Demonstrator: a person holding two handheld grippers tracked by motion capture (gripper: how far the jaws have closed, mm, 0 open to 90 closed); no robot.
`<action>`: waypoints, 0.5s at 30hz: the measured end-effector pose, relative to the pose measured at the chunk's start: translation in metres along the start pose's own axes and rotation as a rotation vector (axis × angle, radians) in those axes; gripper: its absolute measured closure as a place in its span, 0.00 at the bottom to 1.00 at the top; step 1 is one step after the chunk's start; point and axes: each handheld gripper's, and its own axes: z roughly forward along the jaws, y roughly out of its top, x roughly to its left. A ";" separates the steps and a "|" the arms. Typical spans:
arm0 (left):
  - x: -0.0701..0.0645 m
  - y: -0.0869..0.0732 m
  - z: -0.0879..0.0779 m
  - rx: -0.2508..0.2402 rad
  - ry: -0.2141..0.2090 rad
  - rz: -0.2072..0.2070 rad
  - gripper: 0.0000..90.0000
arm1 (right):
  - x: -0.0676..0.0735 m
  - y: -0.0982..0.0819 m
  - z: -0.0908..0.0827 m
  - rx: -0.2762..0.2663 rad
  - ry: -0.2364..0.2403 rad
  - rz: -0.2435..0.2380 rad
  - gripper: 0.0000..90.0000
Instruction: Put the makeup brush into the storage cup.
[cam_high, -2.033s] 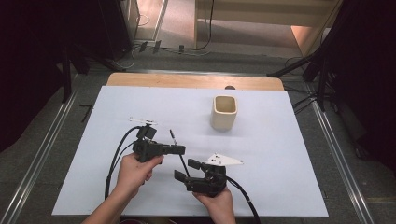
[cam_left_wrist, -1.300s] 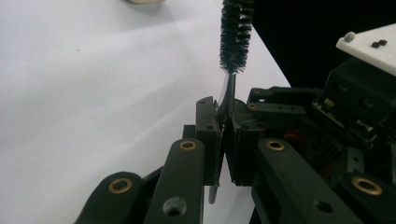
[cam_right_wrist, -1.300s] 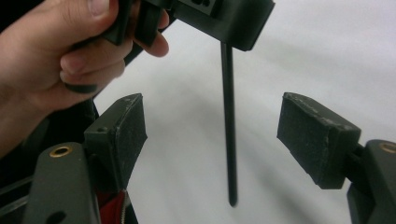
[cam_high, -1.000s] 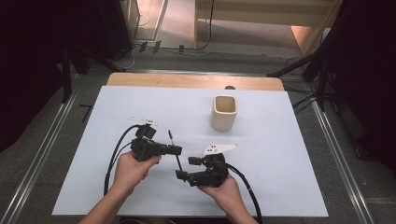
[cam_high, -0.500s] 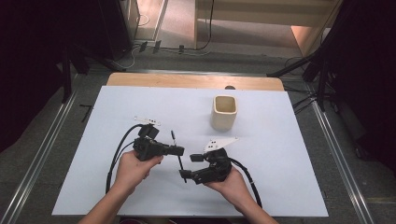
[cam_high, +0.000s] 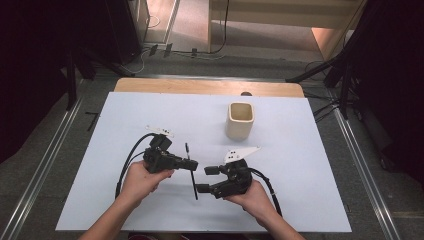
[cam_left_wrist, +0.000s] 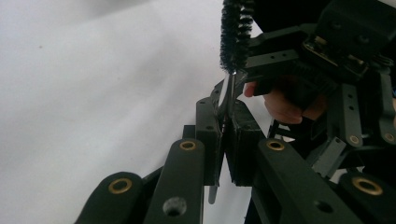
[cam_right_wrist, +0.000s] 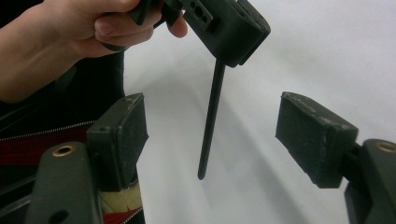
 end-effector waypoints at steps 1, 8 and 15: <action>0.000 0.000 0.000 0.006 -0.003 0.010 0.95 | 0.000 0.000 0.001 -0.001 0.005 -0.005 0.30; 0.003 0.000 0.000 0.040 -0.064 0.040 0.95 | -0.003 -0.004 0.008 -0.009 0.058 0.009 0.33; 0.004 -0.001 0.004 0.054 -0.092 0.088 0.94 | -0.001 -0.006 0.014 -0.003 0.046 0.012 0.37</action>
